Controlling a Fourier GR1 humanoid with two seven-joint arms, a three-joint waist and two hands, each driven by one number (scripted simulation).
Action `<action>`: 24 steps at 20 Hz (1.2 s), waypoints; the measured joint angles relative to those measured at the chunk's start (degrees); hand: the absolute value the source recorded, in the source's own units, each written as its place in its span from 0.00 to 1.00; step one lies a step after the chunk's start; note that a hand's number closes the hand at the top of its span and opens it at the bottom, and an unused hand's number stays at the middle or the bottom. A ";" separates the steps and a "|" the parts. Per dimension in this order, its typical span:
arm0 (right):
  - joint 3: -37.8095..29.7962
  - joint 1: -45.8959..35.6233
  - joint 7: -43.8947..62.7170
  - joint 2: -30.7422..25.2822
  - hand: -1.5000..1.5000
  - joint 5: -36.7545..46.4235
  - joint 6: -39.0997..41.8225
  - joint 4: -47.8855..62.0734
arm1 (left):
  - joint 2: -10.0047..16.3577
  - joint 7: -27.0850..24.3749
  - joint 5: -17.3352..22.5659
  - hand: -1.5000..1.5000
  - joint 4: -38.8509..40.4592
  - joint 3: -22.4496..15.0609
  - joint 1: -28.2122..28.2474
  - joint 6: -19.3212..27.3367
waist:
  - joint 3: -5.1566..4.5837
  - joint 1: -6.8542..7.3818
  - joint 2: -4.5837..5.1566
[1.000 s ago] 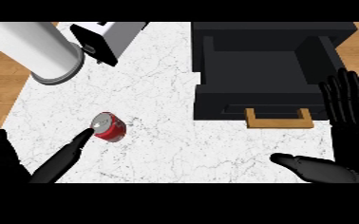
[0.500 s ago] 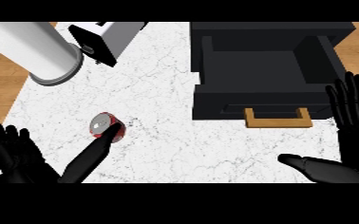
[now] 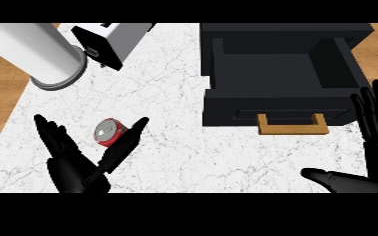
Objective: Pick up the can, place it into the drawer and close the drawer
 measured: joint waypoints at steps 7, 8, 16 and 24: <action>-1.59 0.04 1.03 -0.72 0.00 -0.70 0.71 -0.98 | 0.19 -5.08 6.03 0.00 9.17 -2.03 -0.28 7.13 | -0.02 0.04 0.00; -1.59 1.22 0.28 -0.52 0.00 -0.81 1.22 -1.21 | 0.17 -5.94 6.95 0.00 11.03 -2.46 -0.65 8.55 | -0.04 -0.03 0.00; -3.76 1.79 2.49 -1.28 0.00 -2.43 1.90 -4.30 | 3.54 -13.00 18.86 0.00 16.27 -3.24 -0.64 15.60 | -0.09 0.03 -0.03; -5.95 2.24 4.60 -2.01 0.00 -4.70 2.89 -6.41 | 2.41 -22.60 30.13 0.00 20.52 -2.75 -1.25 18.59 | -0.19 0.04 -0.04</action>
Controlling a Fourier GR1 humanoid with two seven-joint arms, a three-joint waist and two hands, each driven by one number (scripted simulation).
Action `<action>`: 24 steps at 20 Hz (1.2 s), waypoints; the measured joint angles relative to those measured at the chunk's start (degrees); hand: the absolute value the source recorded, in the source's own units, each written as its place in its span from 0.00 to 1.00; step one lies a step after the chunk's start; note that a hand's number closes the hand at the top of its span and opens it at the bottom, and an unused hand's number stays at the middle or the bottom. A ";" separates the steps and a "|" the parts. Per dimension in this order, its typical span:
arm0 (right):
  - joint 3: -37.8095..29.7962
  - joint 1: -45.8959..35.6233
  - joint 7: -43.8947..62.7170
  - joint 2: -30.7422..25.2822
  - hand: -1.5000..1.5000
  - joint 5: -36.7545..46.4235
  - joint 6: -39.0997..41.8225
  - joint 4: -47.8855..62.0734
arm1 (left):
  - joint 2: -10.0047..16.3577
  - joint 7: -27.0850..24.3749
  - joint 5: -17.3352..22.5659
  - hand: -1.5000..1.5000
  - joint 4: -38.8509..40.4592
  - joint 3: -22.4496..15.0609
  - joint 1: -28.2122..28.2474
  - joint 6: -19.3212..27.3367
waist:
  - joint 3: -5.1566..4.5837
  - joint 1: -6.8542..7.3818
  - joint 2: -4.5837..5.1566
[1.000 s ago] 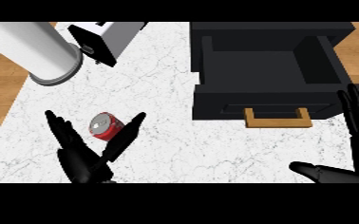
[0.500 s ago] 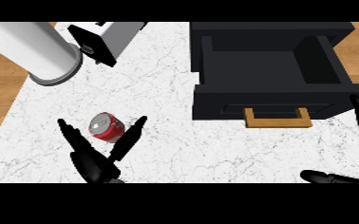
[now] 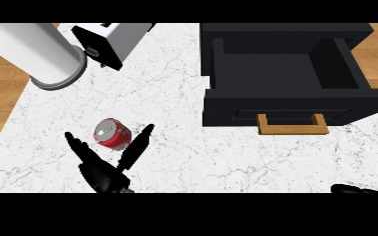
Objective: Pick up the can, place it into the drawer and close the drawer
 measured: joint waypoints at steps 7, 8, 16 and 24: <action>-0.59 -0.54 1.23 -0.19 0.00 0.06 -0.18 -0.86 | 1.46 -6.25 9.16 0.00 1.34 1.30 -0.64 0.52 | -0.10 0.02 -0.01; -0.90 0.02 1.39 -0.38 0.00 -0.34 0.20 -1.14 | 1.67 -7.05 10.23 0.00 1.10 1.85 -0.25 0.35 | -0.11 0.02 -0.03; -0.90 0.20 1.58 -0.07 0.00 0.26 0.28 -1.83 | -1.40 -16.81 17.63 0.00 3.19 7.10 0.07 -2.87 | -0.19 0.32 -0.01; -1.77 0.33 1.12 -0.36 0.00 -0.21 1.11 -1.37 | -2.31 -32.81 30.23 0.00 6.94 15.23 -0.18 -13.58 | -0.17 0.28 0.05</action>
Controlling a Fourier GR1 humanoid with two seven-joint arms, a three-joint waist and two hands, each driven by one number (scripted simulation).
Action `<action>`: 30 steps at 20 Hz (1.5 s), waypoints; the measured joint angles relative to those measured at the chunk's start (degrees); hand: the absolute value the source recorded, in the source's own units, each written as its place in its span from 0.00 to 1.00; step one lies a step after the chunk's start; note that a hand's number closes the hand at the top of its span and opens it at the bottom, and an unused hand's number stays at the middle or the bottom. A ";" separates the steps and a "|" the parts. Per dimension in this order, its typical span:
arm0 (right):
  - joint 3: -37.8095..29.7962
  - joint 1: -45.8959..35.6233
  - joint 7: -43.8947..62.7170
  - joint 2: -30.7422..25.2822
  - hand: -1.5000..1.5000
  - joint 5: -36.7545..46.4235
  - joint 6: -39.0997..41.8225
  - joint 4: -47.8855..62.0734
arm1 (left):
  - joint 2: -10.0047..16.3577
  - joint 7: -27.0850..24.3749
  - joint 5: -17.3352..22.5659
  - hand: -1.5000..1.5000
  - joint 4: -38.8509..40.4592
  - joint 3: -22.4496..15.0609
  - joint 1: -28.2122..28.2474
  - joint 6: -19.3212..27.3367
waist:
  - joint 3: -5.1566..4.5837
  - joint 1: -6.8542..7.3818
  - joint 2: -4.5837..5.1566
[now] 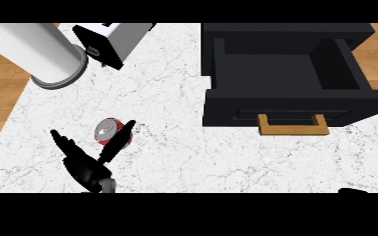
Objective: Pick up the can, place it into the drawer and close the drawer
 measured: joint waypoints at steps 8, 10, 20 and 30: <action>0.81 -0.77 0.90 0.61 0.00 1.02 -0.48 -1.31 | -0.13 -17.91 14.92 1.00 14.12 9.50 -5.79 -19.29 | 0.18 -0.43 0.06; 0.79 -0.45 0.36 0.99 0.00 1.19 -0.33 -1.36 | -0.07 -22.24 17.69 1.00 18.79 11.85 -7.83 -24.12 | 0.25 -0.53 0.05; -0.51 -2.18 0.94 0.76 0.00 2.30 0.02 -0.99 | 0.66 -36.41 22.95 1.00 36.94 18.66 -19.37 -34.95 | 0.46 -0.44 -0.05; 0.33 -4.13 1.70 0.60 0.00 3.29 -0.44 -0.93 | 4.87 -25.98 15.42 1.00 42.85 4.69 -29.12 -55.78 | 0.31 -1.59 0.22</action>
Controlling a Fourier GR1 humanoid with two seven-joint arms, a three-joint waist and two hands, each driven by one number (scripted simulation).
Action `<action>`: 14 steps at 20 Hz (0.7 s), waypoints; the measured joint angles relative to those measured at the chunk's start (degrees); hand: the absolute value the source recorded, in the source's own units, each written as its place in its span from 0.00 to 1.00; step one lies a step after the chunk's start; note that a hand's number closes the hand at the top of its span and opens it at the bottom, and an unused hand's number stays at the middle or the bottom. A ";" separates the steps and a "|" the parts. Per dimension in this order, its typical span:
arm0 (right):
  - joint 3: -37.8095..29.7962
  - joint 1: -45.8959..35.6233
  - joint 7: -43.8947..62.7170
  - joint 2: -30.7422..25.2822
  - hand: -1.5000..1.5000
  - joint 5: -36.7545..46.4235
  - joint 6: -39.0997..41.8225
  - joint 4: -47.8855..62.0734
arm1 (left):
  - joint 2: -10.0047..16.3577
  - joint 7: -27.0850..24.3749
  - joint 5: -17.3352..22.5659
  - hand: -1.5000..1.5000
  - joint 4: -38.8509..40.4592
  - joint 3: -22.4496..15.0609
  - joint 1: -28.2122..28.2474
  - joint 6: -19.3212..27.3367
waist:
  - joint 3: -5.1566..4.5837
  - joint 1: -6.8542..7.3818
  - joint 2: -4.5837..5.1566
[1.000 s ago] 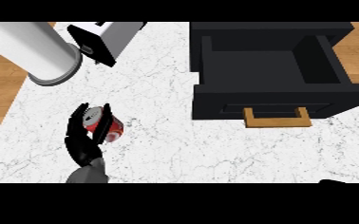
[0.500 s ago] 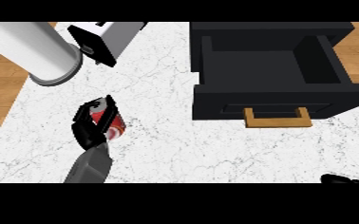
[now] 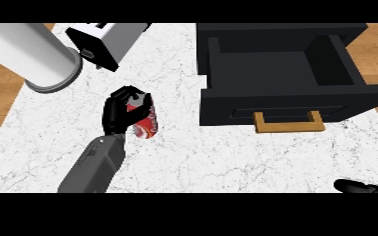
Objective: Pick up the can, place it into the drawer and close the drawer
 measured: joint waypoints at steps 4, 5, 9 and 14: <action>-1.68 -0.07 0.89 -0.81 0.00 -0.94 0.06 -0.56 | 0.93 4.45 -1.53 1.00 0.97 -2.06 -4.67 -4.76 | 0.01 0.41 -0.11; -1.59 0.38 1.74 -0.66 0.00 -0.92 -0.14 -2.01 | 0.95 5.54 -1.93 1.00 0.77 -2.37 -5.71 -5.08 | 0.03 0.50 -0.13; -2.60 1.02 0.24 -0.42 0.00 -0.84 0.22 -1.32 | 1.27 10.88 -3.81 1.00 -3.78 -4.08 -8.95 -4.46 | 0.05 1.03 -0.30; -2.55 0.69 1.44 -0.33 0.00 -0.28 -0.26 -2.17 | 0.69 21.89 -4.98 1.00 -11.46 -5.76 -14.43 -1.32 | 0.07 1.46 -0.46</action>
